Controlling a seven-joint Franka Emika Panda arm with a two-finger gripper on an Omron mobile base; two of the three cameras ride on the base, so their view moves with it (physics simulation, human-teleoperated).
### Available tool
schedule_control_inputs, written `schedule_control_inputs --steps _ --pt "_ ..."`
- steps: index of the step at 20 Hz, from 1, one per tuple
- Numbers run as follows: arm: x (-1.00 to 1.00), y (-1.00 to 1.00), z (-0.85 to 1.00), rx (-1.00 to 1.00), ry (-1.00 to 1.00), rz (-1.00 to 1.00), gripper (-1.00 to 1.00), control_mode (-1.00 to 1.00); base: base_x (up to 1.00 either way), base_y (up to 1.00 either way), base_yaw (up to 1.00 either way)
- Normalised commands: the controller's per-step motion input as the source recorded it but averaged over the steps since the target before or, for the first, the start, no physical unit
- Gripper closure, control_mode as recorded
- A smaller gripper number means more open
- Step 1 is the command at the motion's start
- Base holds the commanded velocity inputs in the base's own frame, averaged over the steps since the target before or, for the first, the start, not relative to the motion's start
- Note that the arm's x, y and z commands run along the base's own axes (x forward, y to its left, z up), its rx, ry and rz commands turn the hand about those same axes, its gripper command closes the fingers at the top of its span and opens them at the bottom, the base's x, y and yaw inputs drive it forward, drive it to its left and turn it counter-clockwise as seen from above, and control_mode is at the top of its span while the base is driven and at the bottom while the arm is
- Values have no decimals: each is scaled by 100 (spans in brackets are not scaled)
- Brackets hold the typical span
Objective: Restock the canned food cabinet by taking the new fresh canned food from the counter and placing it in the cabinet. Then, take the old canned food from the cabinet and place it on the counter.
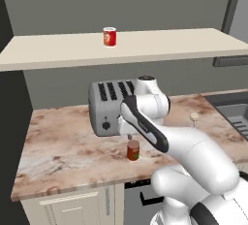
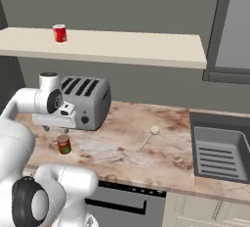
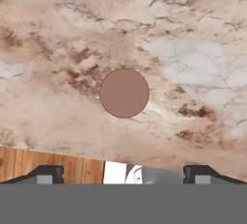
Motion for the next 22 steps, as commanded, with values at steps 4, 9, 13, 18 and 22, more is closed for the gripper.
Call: schedule_control_inputs --steps 4,9,13,18,22 --pt "10 18 -66 0 19 0 -100 -100 0 0 0" --pt "9 2 -35 0 16 0 -100 -100 0 0 0" --pt "1 0 -35 0 11 0 -100 -100 0 0 0" --pt "0 0 -27 -3 1 0 -100 -100 0 0 0" --pt "0 2 -20 -7 0 0 -100 -100 0 0 0"
